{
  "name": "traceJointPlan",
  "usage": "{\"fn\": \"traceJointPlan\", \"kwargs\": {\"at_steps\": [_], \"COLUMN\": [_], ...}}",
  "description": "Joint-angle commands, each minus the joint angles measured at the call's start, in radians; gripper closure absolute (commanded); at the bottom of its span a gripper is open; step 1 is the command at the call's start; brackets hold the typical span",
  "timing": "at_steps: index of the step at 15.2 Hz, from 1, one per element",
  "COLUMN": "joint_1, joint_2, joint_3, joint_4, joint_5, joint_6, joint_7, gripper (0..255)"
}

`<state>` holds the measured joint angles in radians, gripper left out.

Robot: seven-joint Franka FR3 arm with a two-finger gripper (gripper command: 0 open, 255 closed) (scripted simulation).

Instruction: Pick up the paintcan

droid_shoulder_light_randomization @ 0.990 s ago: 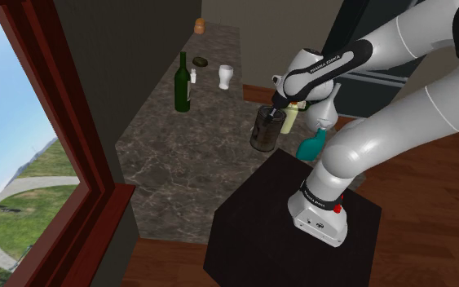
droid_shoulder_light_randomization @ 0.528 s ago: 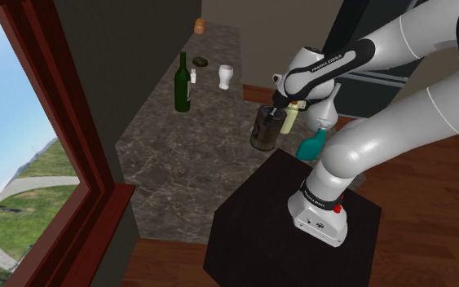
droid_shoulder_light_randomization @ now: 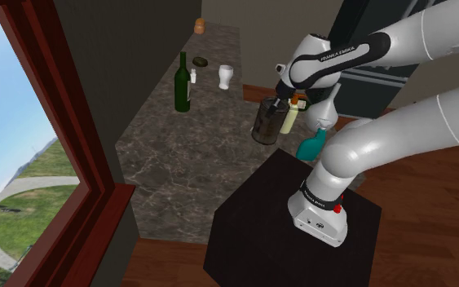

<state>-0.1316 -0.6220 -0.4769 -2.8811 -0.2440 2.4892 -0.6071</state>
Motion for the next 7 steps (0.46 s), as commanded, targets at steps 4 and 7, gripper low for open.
{"fn": "traceJointPlan", "kwargs": {"at_steps": [4,7], "joint_1": [-0.002,-0.003], "joint_2": [-0.057,-0.069], "joint_3": [0.028,0.033], "joint_4": [0.038,0.047], "joint_5": [0.008,0.010], "joint_6": [-0.091,-0.112], "joint_7": [0.013,0.015], "gripper": [255,255]}}
